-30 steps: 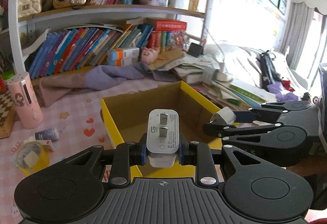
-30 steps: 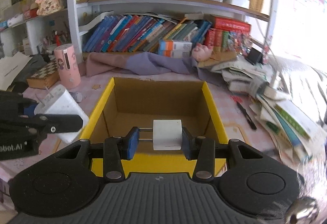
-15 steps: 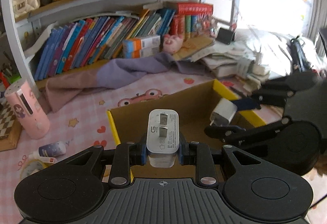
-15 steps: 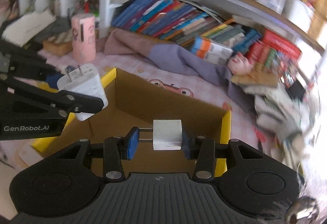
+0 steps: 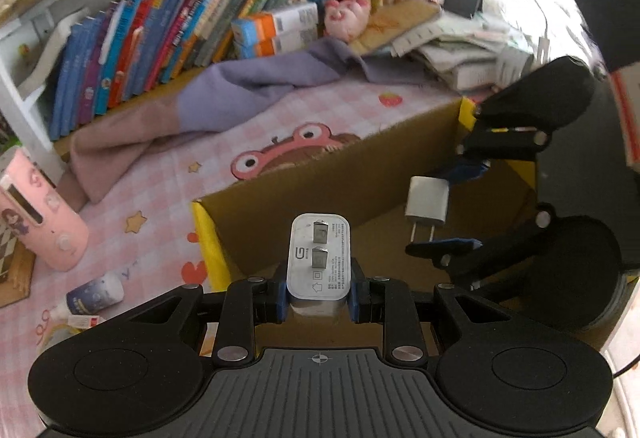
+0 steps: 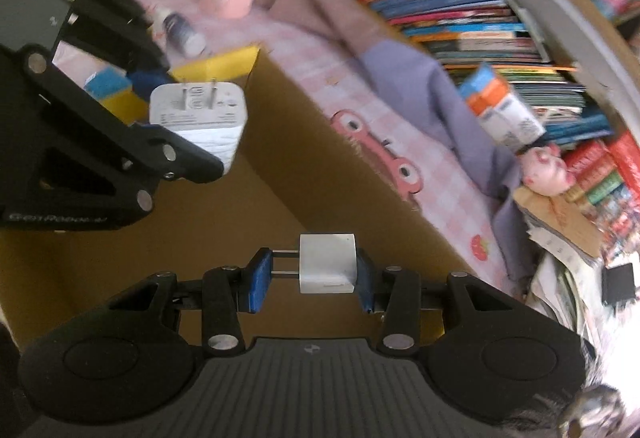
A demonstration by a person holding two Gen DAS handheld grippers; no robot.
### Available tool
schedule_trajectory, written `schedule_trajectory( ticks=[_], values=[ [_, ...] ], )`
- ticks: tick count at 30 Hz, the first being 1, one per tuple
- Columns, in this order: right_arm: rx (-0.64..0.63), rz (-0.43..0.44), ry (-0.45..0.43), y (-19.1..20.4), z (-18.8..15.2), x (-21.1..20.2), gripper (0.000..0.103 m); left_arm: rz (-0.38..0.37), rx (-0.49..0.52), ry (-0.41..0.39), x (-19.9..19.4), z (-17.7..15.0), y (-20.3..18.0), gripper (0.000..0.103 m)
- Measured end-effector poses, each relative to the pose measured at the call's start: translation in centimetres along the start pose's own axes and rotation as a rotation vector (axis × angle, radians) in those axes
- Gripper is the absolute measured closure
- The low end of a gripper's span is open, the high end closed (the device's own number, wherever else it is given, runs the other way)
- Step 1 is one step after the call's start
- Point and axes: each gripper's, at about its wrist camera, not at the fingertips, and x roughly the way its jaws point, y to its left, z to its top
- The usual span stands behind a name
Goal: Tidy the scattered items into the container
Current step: 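Open the left tool and the right tool to drop both chargers into the box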
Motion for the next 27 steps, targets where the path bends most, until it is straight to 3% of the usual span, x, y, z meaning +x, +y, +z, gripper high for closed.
schedule_trajectory(
  ticks=[7,21,27],
  values=[
    [-0.013,0.033,0.051,-0.5,-0.2,1.9,0.062,0.002,-0.007,0.054,1.8,-0.2,-0.1,0.078],
    [-0.013,0.069,0.078,-0.4,-0.5,3.3,0.062,-0.007,-0.003,0.029,1.9,0.4,-0.3,0.078],
    [0.002,0.079,0.068,-0.4,-0.6,3.2,0.060,0.002,0.015,-0.021,1.0,0.0,-0.7,0.074]
  ],
)
